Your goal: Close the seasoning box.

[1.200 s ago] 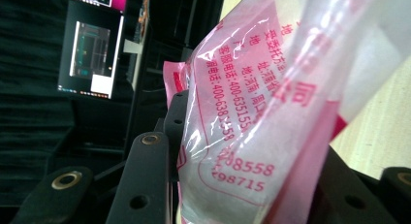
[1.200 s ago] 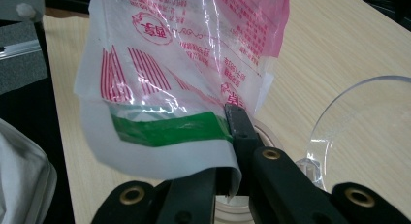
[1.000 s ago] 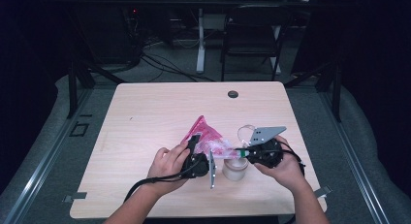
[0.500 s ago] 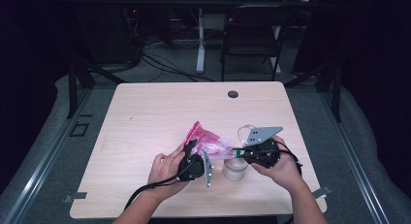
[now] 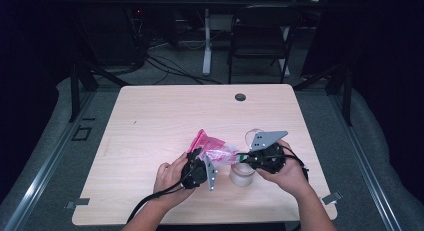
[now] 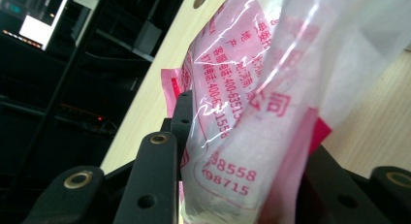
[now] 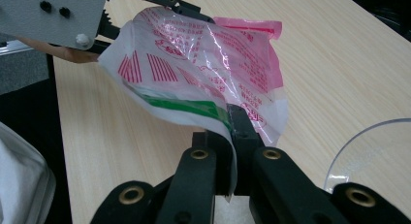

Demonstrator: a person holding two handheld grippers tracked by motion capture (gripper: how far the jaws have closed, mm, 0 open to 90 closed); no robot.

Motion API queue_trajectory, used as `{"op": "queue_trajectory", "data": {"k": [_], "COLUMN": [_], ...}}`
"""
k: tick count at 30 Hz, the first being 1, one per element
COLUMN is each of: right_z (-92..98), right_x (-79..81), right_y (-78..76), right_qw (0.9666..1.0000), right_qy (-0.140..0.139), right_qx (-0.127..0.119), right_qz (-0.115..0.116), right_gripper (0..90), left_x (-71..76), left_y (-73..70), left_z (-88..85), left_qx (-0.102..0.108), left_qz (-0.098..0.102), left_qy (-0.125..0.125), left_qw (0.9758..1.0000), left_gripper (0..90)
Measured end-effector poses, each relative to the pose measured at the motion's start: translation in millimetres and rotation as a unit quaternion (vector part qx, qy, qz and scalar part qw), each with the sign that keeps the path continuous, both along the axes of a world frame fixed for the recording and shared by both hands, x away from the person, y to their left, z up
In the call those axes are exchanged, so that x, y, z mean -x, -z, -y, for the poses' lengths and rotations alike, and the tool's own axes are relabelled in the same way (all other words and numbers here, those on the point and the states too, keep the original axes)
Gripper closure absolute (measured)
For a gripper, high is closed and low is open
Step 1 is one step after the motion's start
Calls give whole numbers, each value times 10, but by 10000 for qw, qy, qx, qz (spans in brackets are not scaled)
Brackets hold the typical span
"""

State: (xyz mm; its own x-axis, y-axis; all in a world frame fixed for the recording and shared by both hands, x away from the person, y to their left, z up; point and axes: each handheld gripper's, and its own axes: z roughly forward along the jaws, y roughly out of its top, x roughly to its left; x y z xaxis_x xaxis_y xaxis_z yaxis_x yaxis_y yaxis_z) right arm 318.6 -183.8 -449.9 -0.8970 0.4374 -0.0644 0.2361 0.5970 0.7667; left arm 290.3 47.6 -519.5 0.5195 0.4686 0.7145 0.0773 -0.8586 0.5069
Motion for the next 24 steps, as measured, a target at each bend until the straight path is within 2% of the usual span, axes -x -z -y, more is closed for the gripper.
{"op": "queue_trajectory", "data": {"k": [3, 5, 6, 8, 14, 18, 24], "right_z": [-16, -24, -27, -34, -41, -30, 18], "right_x": [4, 1, -1, -2, -14, -21, -24], "right_y": [1, 2, 3, 5, 17, 13, -19], "right_qw": [10000, 10000, 10000, 10000, 9999, 9999, 9992], "right_qy": [15, 1, -21, 4, 21, 49, 100], "right_qx": [13, 3, -5, -18, -99, -157, -380], "right_qz": [18, 17, 8, 20, 11, 3, 23], "right_gripper": [894, 893, 892, 891, 867, 823, 747], "left_x": [-9, -21, -25, -33, -59, -79, -105], "left_y": [20, 47, 45, 57, 115, 146, 203], "left_z": [-16, -20, -30, -42, -56, -82, -129], "left_qx": [141, 353, 315, 384, 663, 899, 1201], "left_qz": [-92, -139, -206, -313, -584, -800, -1036], "left_qy": [-22, -37, -49, -76, -107, -121, -129], "left_qw": [9999, 9993, 9993, 9987, 9960, 9927, 9873], "left_gripper": [709, 712, 714, 715, 726, 730, 735]}}
